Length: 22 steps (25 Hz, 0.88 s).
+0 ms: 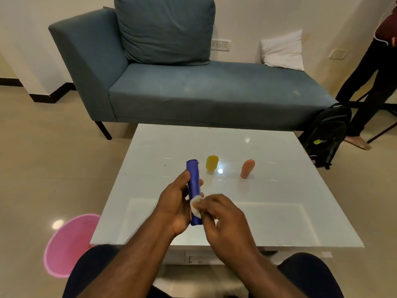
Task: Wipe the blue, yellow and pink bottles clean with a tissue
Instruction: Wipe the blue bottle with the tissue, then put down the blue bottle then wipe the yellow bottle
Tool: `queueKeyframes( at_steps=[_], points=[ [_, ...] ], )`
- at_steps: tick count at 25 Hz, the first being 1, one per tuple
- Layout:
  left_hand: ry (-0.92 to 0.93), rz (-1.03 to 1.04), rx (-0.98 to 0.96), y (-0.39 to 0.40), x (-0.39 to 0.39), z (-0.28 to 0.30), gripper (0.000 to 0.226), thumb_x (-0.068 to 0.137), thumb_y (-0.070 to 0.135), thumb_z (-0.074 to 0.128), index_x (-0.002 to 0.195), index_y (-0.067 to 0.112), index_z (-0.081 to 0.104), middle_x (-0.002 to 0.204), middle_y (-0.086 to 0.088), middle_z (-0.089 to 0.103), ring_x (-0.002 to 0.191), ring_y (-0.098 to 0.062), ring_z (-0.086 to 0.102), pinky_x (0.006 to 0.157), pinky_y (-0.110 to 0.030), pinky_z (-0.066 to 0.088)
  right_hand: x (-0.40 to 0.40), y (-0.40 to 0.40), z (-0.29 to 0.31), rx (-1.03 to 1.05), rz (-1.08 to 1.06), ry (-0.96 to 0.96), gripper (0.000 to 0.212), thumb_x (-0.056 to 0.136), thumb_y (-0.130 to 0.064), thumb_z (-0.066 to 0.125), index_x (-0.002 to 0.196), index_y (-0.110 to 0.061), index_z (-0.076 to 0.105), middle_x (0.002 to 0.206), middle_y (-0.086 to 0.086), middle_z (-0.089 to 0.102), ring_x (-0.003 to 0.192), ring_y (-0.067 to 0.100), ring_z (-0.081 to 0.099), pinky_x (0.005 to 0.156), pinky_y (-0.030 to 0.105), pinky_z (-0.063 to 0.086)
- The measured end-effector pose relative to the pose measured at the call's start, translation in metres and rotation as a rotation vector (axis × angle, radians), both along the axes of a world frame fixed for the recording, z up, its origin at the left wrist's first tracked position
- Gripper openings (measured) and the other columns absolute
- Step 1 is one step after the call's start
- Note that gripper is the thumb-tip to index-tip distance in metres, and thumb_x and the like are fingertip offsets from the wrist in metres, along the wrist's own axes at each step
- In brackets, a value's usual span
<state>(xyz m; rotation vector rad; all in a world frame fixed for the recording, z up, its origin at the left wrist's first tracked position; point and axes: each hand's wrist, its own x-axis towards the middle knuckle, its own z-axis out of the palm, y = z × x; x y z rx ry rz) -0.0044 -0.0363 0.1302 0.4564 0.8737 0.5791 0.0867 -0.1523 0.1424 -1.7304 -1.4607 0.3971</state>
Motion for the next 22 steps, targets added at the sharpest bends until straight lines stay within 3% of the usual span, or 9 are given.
queueKeyframes(
  at_steps=[3,5,8,12,19,22],
  points=[
    [0.137,0.104,0.128,0.005,-0.004,-0.014,0.028,0.093,0.033,0.064,0.114,0.014,0.064,0.095,-0.007,0.067,0.083,-0.025,0.061,0.068,-0.038,0.053,0.024,-0.011,-0.025,-0.079,-0.172,0.160,0.021,0.088,-0.015,0.064,0.098,-0.033,0.067,0.097,-0.022,0.062,0.094,-0.004,0.057,0.078,0.013,0.050],
    [0.190,0.122,0.153,0.010,-0.008,-0.021,0.028,0.093,0.030,0.065,0.115,0.013,0.061,0.093,-0.007,0.065,0.082,-0.024,0.062,0.067,-0.040,0.054,0.037,-0.015,-0.039,-0.147,-0.243,0.258,0.020,0.088,-0.019,0.064,0.101,-0.035,0.065,0.099,-0.021,0.063,0.093,-0.006,0.058,0.079,0.012,0.050],
    [0.309,0.070,0.219,0.013,-0.009,-0.034,0.038,0.093,0.029,0.067,0.126,0.016,0.056,0.105,-0.007,0.067,0.090,-0.025,0.065,0.073,-0.044,0.057,0.049,-0.016,-0.059,-0.234,-0.273,0.304,0.018,0.089,-0.022,0.063,0.104,-0.031,0.065,0.102,-0.016,0.063,0.091,-0.003,0.059,0.077,0.008,0.046],
    [0.443,0.047,0.286,0.019,-0.010,-0.057,0.047,0.090,0.021,0.071,0.133,0.019,0.051,0.124,-0.010,0.065,0.102,-0.026,0.066,0.078,-0.044,0.055,0.058,-0.009,-0.084,-0.277,-0.287,0.372,0.016,0.089,-0.021,0.063,0.102,-0.029,0.067,0.102,-0.013,0.066,0.087,0.001,0.061,0.073,0.013,0.051],
    [0.621,-0.018,0.419,0.041,-0.001,-0.081,0.049,0.088,0.014,0.074,0.131,0.021,0.050,0.121,-0.009,0.067,0.106,-0.029,0.066,0.093,-0.055,0.055,0.075,0.019,-0.115,-0.305,-0.291,0.437,0.017,0.089,-0.020,0.063,0.103,-0.027,0.069,0.100,-0.012,0.068,0.087,0.005,0.064,0.081,0.026,0.056],
    [0.636,-0.044,0.494,0.065,0.005,-0.078,0.046,0.091,0.014,0.070,0.132,0.022,0.050,0.121,-0.005,0.064,0.115,-0.028,0.061,0.097,-0.053,0.051,0.085,0.031,-0.117,-0.281,-0.301,0.464,0.017,0.088,-0.019,0.063,0.100,-0.029,0.070,0.097,-0.014,0.069,0.084,0.002,0.064,0.075,0.019,0.055]
  ],
)
